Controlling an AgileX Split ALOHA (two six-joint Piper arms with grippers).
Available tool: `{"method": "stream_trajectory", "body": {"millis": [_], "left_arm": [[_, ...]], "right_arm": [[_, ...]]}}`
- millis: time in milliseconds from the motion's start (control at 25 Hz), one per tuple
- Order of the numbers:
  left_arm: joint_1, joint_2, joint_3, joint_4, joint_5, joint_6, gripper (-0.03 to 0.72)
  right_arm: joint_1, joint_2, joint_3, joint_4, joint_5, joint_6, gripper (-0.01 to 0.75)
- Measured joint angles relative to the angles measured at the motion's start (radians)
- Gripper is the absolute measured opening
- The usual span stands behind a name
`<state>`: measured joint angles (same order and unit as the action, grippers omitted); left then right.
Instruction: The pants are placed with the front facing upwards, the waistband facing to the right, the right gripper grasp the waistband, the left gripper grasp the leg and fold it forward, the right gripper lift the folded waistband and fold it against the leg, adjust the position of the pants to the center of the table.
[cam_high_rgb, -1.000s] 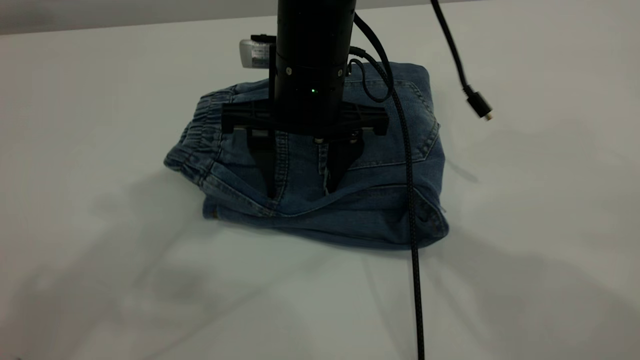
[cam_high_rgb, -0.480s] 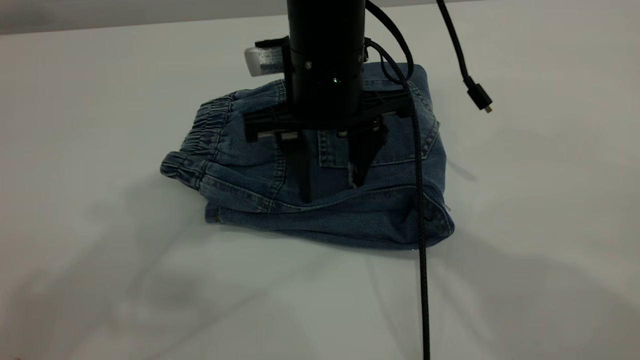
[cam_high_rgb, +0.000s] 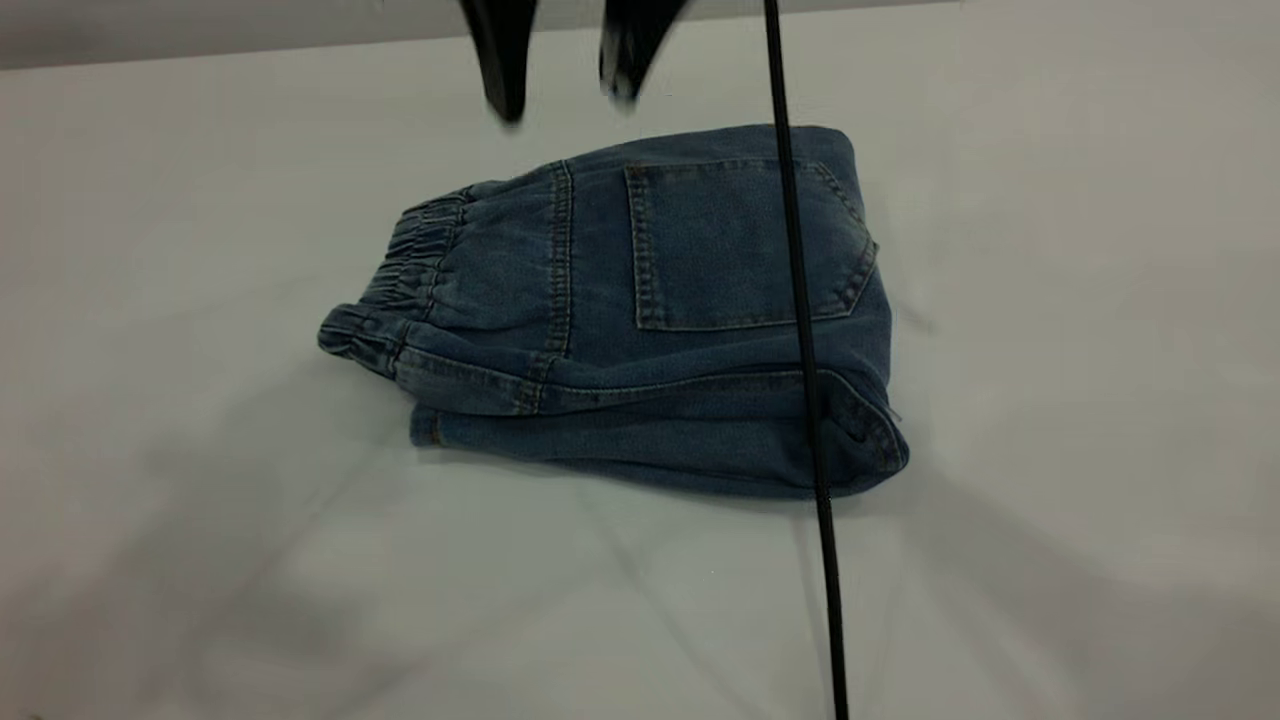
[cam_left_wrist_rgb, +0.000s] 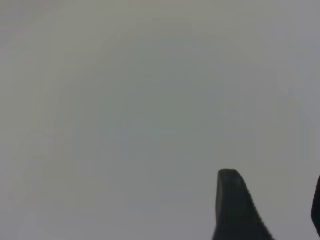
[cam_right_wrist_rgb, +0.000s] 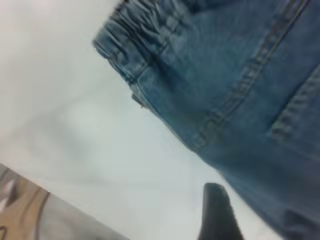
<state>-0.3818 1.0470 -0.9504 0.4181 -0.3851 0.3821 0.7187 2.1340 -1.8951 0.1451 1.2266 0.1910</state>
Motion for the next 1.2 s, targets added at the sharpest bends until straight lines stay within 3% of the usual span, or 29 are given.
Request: {"method": "stream_trajectory", "body": {"millis": [200,480,880,1200], "left_arm": [[0.000,-0.093,0.000,0.000,0.031,0.000,0.341],[0.000,-0.253,0.000,-0.003,0.200,-0.058,0.341],[0.000,-0.484,0.000,-0.014,0.676,-0.349,0.341],[0.000,-0.578,0.000,-0.194,1.107,-0.336,0.341]], "right_arm": [[0.000,-0.152,0.004,-0.033,0.000,-0.030,0.375],[0.000,-0.390,0.015,-0.032,-0.001,-0.105,0.353],[0.000,-0.744,0.223,-0.038,-0.002,-0.208,0.351],[0.000,-1.017,0.518,-0.045,-0.004,-0.208,0.351]]}}
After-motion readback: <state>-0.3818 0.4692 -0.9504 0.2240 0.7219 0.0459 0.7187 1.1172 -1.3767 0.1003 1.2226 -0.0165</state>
